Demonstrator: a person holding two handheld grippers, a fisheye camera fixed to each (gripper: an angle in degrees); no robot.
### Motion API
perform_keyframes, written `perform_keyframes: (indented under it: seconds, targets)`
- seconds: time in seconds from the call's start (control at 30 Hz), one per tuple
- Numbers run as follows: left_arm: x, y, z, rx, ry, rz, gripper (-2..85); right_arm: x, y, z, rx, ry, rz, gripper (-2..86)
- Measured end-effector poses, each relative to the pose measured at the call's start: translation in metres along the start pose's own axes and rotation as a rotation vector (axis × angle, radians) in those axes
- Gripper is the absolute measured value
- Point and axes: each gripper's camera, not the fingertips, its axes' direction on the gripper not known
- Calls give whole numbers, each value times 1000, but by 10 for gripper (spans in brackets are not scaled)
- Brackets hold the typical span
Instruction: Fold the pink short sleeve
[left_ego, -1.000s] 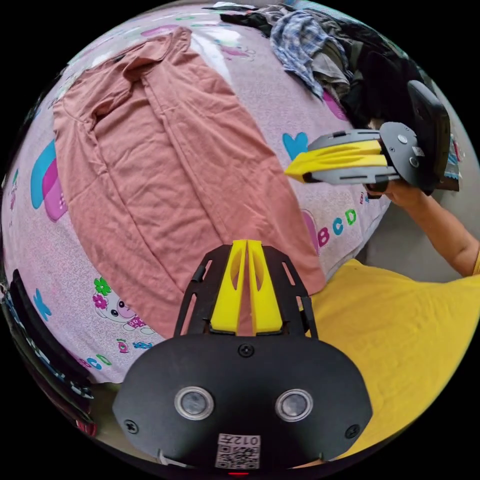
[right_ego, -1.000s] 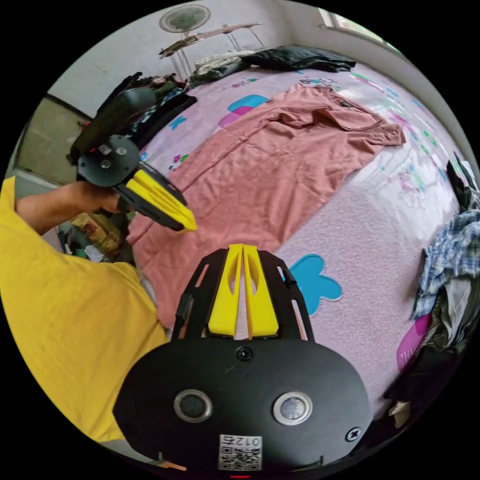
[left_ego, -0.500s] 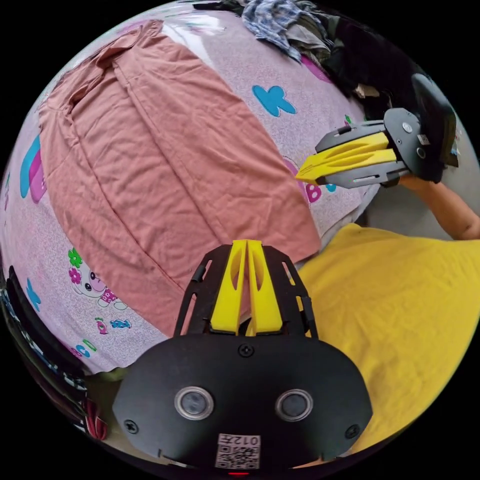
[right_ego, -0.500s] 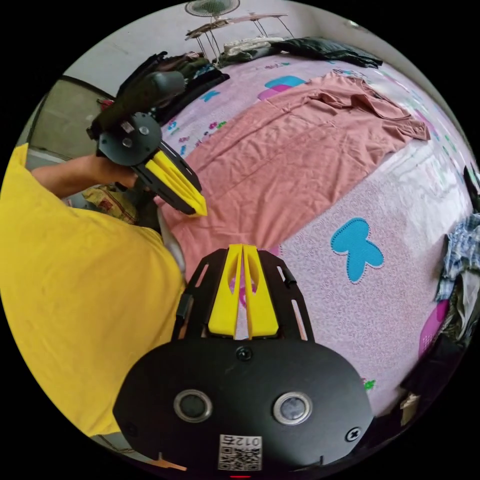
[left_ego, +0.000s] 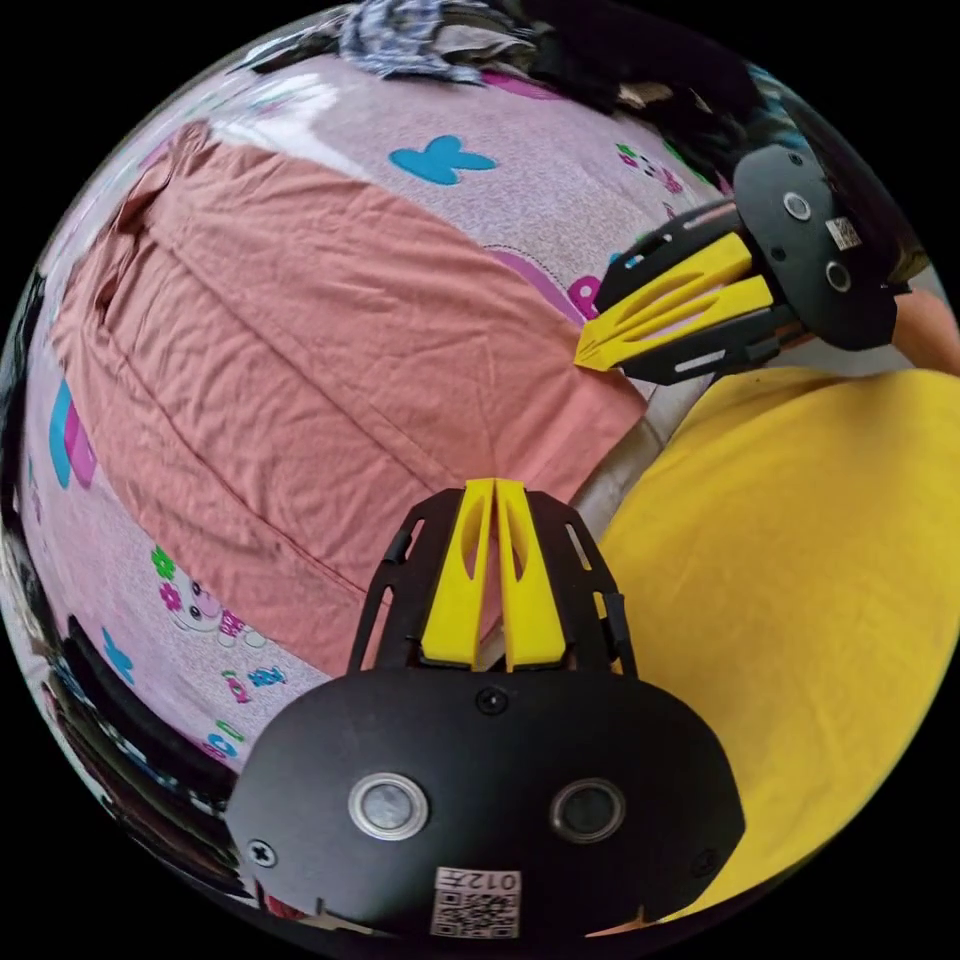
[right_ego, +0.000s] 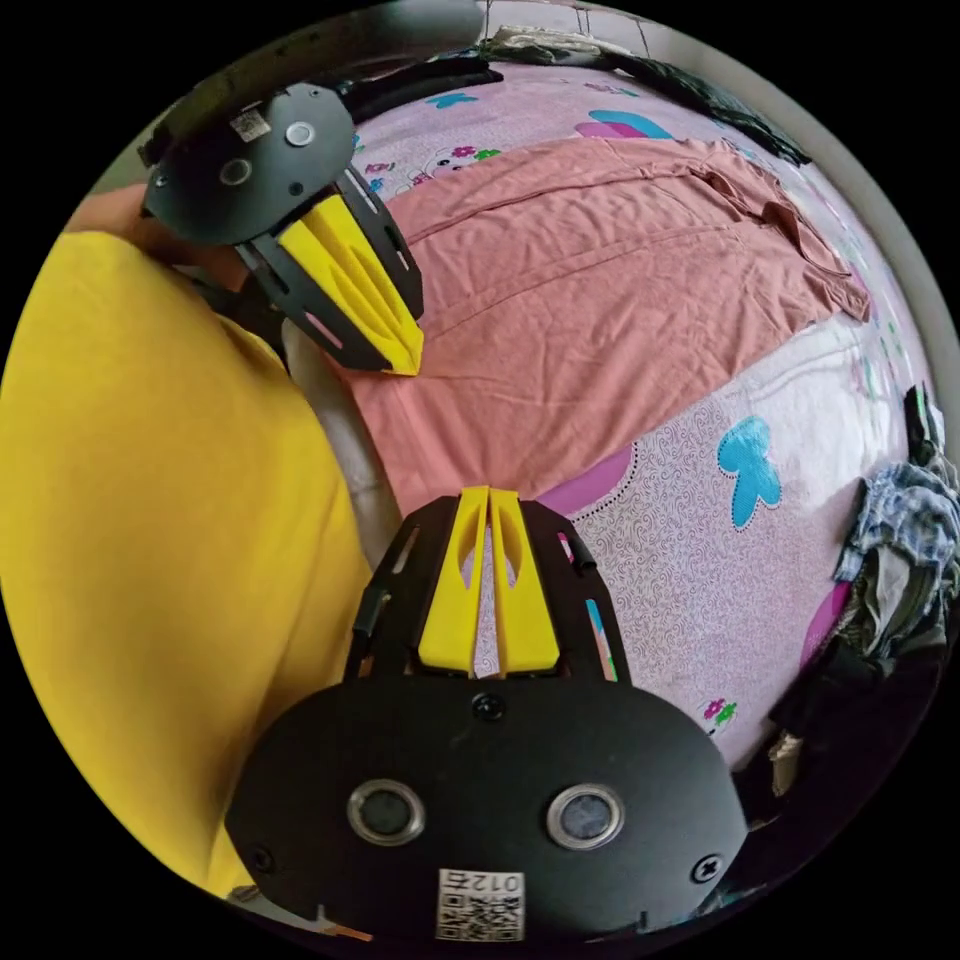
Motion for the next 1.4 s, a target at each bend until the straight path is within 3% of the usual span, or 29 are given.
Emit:
perform_keyframes:
  seconds: [0.13,0.3,0.43,0.53,0.6,0.77,1.07,1.27,1.4]
  targets:
    - [-1,0,-9,30,-2,69,3,-4,-4,-8,24,14,234,6]
    - [-29,-2,-21,51,182,79,4,7,4,-21,88,-87,509,4]
    - [-47,-8,-49,37,271,90,5,40,5,-44,2,-239,647,0]
    - [-79,-18,-100,189,191,16,4,74,2,-86,136,-194,644,0]
    - [-120,-39,-132,262,151,-141,4,106,-11,-104,184,-166,656,0]
    - [-176,-98,-161,272,71,-294,4,181,-79,-129,295,-122,672,0]
    - [-204,-149,-171,183,39,-290,2,224,-122,-123,248,-164,628,-1]
    - [-221,-133,-190,252,162,-318,0,244,-115,-148,215,-220,678,0]
    - [-233,-117,-237,423,39,-373,0,252,-123,-188,344,-213,675,1]
